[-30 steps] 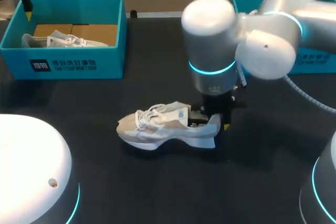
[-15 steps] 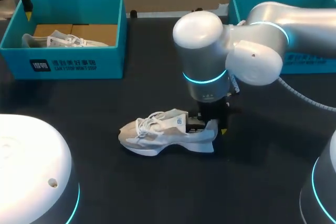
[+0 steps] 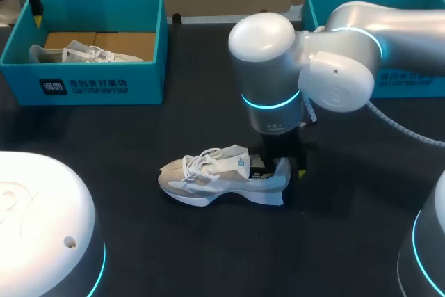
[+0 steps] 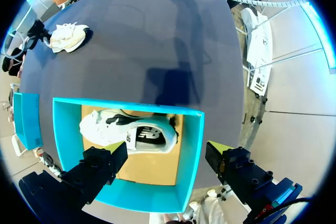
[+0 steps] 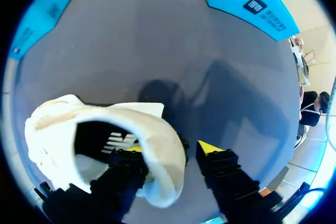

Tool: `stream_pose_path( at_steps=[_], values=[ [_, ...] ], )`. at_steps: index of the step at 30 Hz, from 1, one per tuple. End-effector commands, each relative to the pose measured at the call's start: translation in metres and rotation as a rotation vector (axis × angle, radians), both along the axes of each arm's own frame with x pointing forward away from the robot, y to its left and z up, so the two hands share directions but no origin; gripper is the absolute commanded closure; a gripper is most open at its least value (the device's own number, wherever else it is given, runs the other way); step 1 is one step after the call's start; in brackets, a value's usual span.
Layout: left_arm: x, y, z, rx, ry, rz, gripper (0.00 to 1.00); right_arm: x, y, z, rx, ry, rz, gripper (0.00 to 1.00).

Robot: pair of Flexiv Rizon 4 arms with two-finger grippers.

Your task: Take the shoe out of the shoebox, open the shoe tongue, remove and reinsert the insole, then place the shoe into the shoebox

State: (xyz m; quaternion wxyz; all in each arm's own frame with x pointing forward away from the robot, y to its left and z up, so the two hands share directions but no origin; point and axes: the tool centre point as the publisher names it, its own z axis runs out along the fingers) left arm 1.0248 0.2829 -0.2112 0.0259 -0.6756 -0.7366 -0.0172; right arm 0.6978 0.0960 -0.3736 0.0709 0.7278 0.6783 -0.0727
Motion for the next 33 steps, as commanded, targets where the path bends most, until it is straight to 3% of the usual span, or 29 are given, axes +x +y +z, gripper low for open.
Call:
stream_pose_path(
  at_steps=[1, 2, 11, 19, 33],
  values=[
    [-0.002, 0.0, 0.0, 0.002, -0.003, 0.0, 0.0, -0.009, -0.002, 0.025, 0.038, -0.01, 0.055, 0.05],
    [-0.002, 0.0, 0.0, 0.002, -0.003, 0.0, 0.0, -0.01, -0.001, 0.03, 0.03, -0.008, 0.066, 0.0],
    [-0.002, 0.0, 0.0, 0.002, -0.003, 0.0, 0.0, -0.006, 0.004, 0.065, 0.046, -0.012, 0.235, 0.0],
    [-0.002, 0.0, 0.0, 0.002, -0.003, 0.0, 0.0, 0.003, 0.025, 0.093, 0.073, -0.071, 0.612, 0.0],
    [-0.002, 0.0, 0.0, 0.002, -0.003, 0.0, 0.0, 0.009, 0.025, 0.096, 0.076, -0.085, 0.602, 0.0]
  ],
)
